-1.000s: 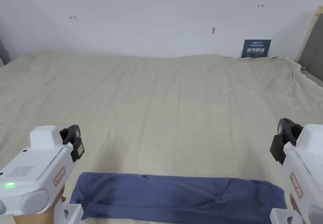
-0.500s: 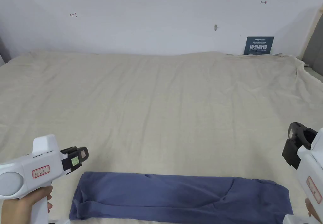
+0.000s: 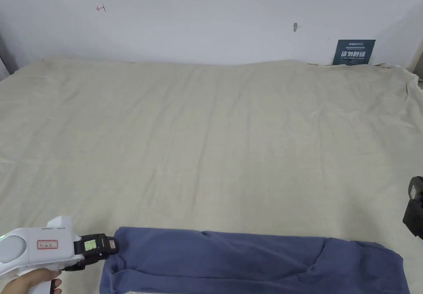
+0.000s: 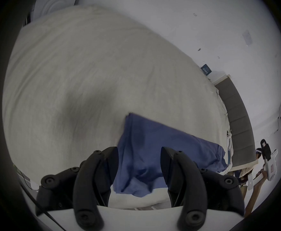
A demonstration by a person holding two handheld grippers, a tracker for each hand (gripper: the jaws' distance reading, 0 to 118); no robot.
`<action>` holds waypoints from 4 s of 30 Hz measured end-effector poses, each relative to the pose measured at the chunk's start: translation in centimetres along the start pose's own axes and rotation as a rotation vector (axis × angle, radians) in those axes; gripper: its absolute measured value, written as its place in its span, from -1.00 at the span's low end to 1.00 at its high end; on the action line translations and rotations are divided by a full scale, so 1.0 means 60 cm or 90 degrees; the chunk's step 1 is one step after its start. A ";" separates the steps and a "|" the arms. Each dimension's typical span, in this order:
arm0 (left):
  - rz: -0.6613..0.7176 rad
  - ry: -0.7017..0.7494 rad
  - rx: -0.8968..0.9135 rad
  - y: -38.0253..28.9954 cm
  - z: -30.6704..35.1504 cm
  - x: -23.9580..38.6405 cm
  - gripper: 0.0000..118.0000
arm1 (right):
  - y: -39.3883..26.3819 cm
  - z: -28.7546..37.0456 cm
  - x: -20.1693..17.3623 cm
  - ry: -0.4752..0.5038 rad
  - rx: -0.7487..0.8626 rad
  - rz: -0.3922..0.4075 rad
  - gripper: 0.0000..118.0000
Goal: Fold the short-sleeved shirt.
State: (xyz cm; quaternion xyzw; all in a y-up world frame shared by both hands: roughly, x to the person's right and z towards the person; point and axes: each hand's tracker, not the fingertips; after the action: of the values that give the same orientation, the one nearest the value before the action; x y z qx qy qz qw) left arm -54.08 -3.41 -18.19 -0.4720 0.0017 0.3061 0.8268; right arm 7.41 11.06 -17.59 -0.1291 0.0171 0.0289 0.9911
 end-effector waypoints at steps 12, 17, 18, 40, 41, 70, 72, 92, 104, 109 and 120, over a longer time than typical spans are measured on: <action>-0.006 -0.014 -0.036 0.006 -0.060 -0.003 -0.03 | -0.001 -0.009 -0.007 -0.010 -0.035 0.008 -1.00; -0.035 -0.008 -0.050 0.012 -0.065 0.009 -0.06 | -0.004 -0.009 0.000 -0.017 -0.041 -0.002 -1.00; -0.051 -0.001 -0.049 0.013 -0.066 0.010 -0.10 | -0.005 -0.009 0.001 -0.018 -0.042 -0.003 -1.00; -0.118 0.094 0.025 0.034 0.027 0.042 -0.96 | -0.004 -0.002 0.026 -0.006 -0.024 -0.034 -1.00; -0.115 0.099 0.028 0.037 0.034 0.036 -0.96 | -0.006 -0.003 0.028 -0.005 -0.024 -0.035 -1.00; -0.163 -0.035 -0.137 -0.078 -0.206 0.439 -0.96 | -0.043 0.021 0.098 0.002 -0.027 -0.069 -1.00; -0.180 0.011 -0.158 -0.098 -0.244 0.452 -0.95 | -0.044 0.026 0.104 -0.001 -0.027 -0.073 -1.00; -0.308 0.037 0.088 -0.095 -0.085 0.431 0.61 | -0.026 0.051 0.103 -0.001 -0.018 -0.070 -1.00; -0.303 0.095 0.134 -0.146 -0.140 0.310 -0.99 | -0.025 0.048 0.090 0.018 -0.019 -0.067 -1.00; -0.335 0.109 0.084 -0.186 -0.193 0.317 -1.00 | -0.030 0.046 0.097 0.014 -0.026 -0.068 -1.00; -0.397 0.018 0.017 -0.264 -0.225 0.402 -1.00 | -0.035 0.058 0.119 -0.010 -0.031 -0.073 -1.00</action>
State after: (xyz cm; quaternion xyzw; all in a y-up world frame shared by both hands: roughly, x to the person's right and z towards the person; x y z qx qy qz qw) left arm -22.55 -7.62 -20.35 -0.4434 -0.1276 0.0309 0.8867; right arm 14.78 10.29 -14.02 -0.1538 0.0013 -0.0262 0.9878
